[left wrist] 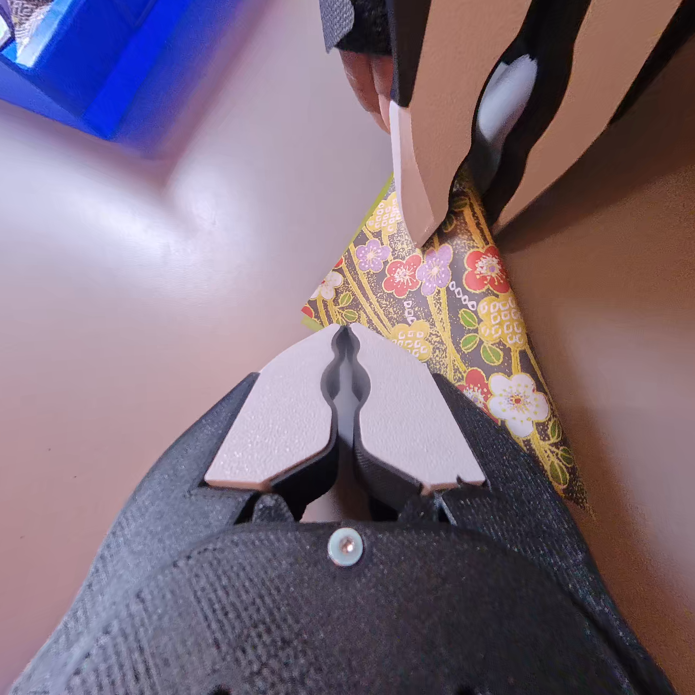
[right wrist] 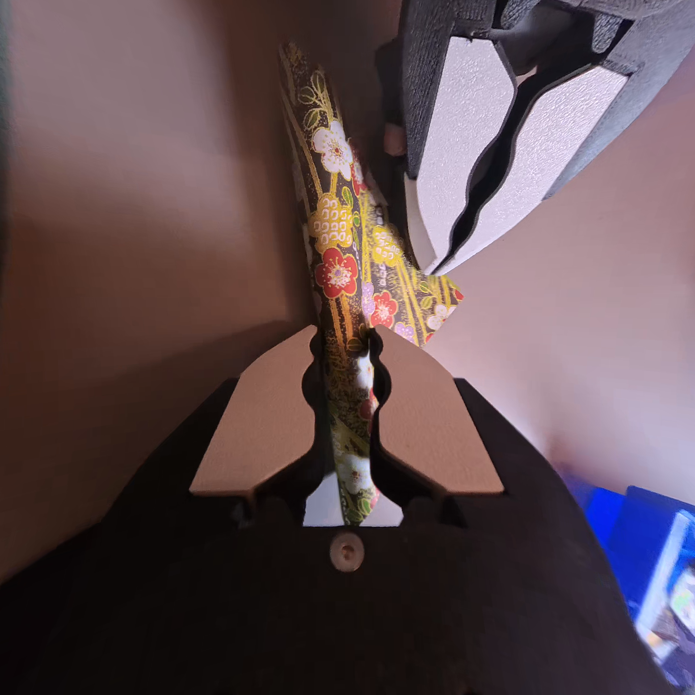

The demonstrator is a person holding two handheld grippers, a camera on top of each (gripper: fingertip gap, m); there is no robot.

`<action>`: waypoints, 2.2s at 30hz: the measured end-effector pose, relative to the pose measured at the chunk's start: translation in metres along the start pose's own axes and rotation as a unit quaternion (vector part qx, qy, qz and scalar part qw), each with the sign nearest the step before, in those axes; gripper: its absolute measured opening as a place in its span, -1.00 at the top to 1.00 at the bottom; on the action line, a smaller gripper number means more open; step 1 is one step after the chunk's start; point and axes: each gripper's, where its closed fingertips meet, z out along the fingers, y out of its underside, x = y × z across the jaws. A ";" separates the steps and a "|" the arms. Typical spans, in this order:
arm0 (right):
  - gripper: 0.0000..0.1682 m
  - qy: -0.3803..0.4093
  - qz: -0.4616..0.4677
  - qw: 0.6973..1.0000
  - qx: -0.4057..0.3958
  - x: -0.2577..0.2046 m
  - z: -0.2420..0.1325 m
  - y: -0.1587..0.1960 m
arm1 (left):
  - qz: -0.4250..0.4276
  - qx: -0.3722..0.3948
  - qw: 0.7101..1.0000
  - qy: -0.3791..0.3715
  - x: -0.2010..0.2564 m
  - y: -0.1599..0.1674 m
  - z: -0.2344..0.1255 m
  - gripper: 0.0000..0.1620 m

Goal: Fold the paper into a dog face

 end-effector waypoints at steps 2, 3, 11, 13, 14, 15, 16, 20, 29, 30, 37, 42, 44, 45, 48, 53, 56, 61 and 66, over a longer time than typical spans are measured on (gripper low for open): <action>0.77 0.031 -0.027 0.999 -0.009 0.000 -0.001 0.001 | -0.006 0.004 1.000 0.010 0.003 -0.001 0.000 1.00; 0.78 0.039 -0.036 0.998 -0.015 -0.001 -0.001 0.002 | -0.008 0.005 1.000 0.013 0.004 -0.001 0.000 1.00; 0.72 0.045 -0.027 0.999 -0.004 0.002 -0.001 0.001 | -0.017 -0.005 1.000 0.007 0.002 0.001 -0.001 1.00; 0.71 0.043 -0.030 0.999 0.000 0.003 0.000 0.000 | -0.023 -0.004 1.000 0.006 0.001 0.002 -0.002 1.00; 0.70 0.041 -0.031 0.999 0.002 0.003 0.000 0.000 | -0.023 -0.006 1.000 0.004 -0.001 0.003 -0.002 1.00; 0.67 0.040 -0.031 0.999 0.004 0.004 0.000 -0.001 | -0.024 -0.007 1.000 0.000 -0.003 0.004 -0.003 1.00; 0.65 0.039 -0.031 0.999 0.006 0.005 0.000 -0.001 | -0.027 -0.007 1.000 -0.001 -0.004 0.005 -0.003 1.00; 0.63 0.023 -0.027 0.999 0.022 0.009 0.000 -0.004 | -0.036 -0.005 0.999 -0.002 -0.007 0.007 -0.004 1.00; 0.58 -0.061 -0.011 0.997 0.042 0.006 0.006 -0.006 | -0.041 -0.006 0.999 -0.002 -0.010 0.010 -0.006 1.00; 0.56 -0.071 -0.009 0.997 0.041 0.005 0.007 -0.006 | -0.044 -0.005 0.999 0.001 -0.010 0.010 -0.006 1.00; 0.45 -0.141 0.023 0.989 0.044 0.000 0.009 -0.005 | -0.044 -0.011 0.999 0.010 -0.007 0.012 -0.009 1.00; 0.39 -0.175 0.040 0.983 0.048 -0.003 0.010 -0.005 | -0.049 -0.015 0.998 0.027 -0.003 0.014 -0.011 1.00; 0.39 -0.177 0.039 0.982 0.050 -0.003 0.010 -0.005 | -0.053 -0.017 0.998 0.035 -0.001 0.015 -0.012 1.00; 0.39 -0.178 0.039 0.982 0.049 -0.003 0.010 -0.005 | -0.053 -0.018 0.998 0.039 -0.001 0.015 -0.013 1.00; 0.39 -0.178 0.038 0.982 0.050 -0.003 0.010 -0.005 | -0.055 -0.024 0.997 0.039 -0.002 0.018 -0.016 0.99; 0.40 -0.178 0.038 0.982 0.054 -0.003 0.010 -0.005 | -0.071 -0.016 0.997 0.038 -0.005 0.018 -0.015 0.96; 0.41 -0.182 0.033 0.981 0.056 -0.003 0.011 -0.006 | -0.071 -0.014 0.997 0.041 -0.004 0.017 -0.014 0.99; 0.40 -0.202 0.021 0.978 0.056 -0.003 0.011 -0.007 | -0.084 -0.011 0.995 0.051 -0.003 0.018 -0.015 0.99; 0.41 -0.211 0.015 0.976 0.057 -0.002 0.011 -0.007 | -0.085 -0.012 0.995 0.054 -0.003 0.019 -0.016 1.00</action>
